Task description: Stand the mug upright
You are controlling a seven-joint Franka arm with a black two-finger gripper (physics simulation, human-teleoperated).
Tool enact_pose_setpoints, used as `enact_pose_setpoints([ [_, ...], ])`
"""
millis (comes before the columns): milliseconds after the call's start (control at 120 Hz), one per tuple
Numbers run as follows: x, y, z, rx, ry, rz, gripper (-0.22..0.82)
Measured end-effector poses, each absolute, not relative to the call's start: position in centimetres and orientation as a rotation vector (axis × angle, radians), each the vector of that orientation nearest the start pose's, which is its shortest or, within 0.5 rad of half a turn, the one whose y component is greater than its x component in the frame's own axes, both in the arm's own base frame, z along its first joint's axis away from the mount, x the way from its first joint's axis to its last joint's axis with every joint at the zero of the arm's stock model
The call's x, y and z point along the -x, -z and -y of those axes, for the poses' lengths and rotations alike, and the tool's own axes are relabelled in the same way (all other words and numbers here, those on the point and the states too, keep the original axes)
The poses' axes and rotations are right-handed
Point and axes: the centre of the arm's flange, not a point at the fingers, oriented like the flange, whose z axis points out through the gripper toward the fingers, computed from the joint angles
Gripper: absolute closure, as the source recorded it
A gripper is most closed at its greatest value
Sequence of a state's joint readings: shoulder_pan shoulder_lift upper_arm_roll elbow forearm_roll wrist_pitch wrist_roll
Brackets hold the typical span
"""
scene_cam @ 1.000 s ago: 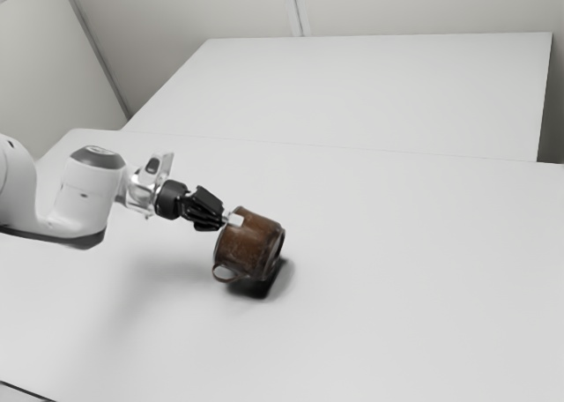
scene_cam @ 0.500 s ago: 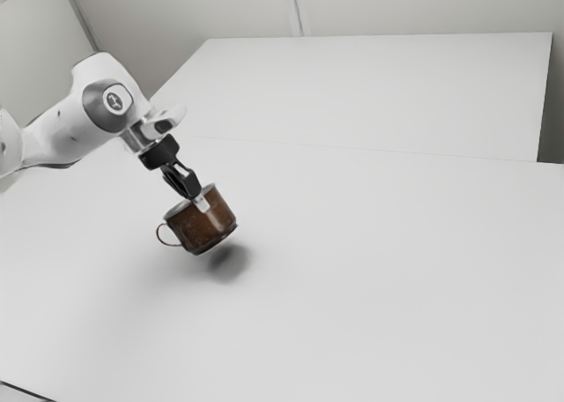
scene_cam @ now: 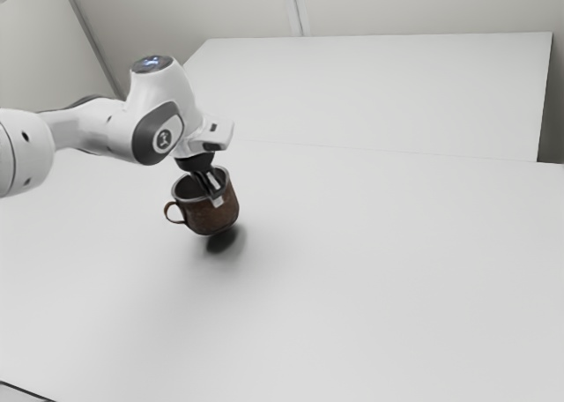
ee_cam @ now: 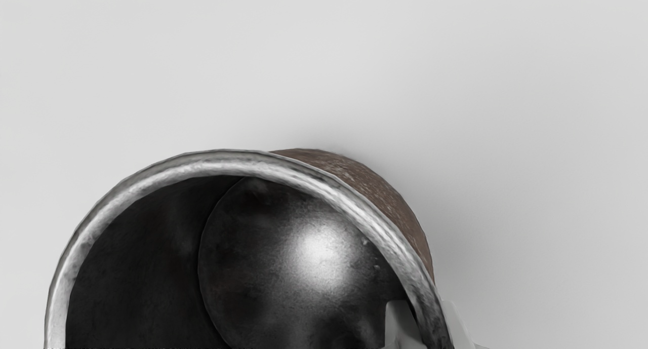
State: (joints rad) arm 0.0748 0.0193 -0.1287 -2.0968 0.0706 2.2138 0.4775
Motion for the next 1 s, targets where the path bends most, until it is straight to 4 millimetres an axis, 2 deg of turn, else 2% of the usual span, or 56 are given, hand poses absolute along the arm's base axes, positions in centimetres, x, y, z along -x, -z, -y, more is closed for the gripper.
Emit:
enact_pose_setpoints([
  [150, -54.7, -39.0, 2.5, 2.932, 0.132, -0.805, 0.79],
  [283, -53.6, -36.9, 0.5, 2.956, 0.128, -0.695, 0.78],
  [367, -53.5, -36.1, -1.1, 2.976, 0.128, -0.616, 0.74],
  [400, -53.5, -35.9, -1.7, 2.985, 0.128, -0.586, 0.71],
  [500, -53.4, -35.5, -2.8, 3.006, 0.135, -0.518, 0.48],
  [625, -53.5, -35.5, -2.3, 3.015, 0.153, -0.491, 0.27],
  [733, -53.5, -36.3, -1.0, 3.013, 0.18, -0.499, 0.16],
  [783, -53.5, -37.3, -0.4, 3.007, 0.207, -0.506, 0.13],
  [867, -53.7, -39.9, 0.7, 2.998, 0.258, -0.511, 0.09],
  [1000, -56.3, -45.7, 2.1, 3.032, 0.321, -0.48, 0.05],
])
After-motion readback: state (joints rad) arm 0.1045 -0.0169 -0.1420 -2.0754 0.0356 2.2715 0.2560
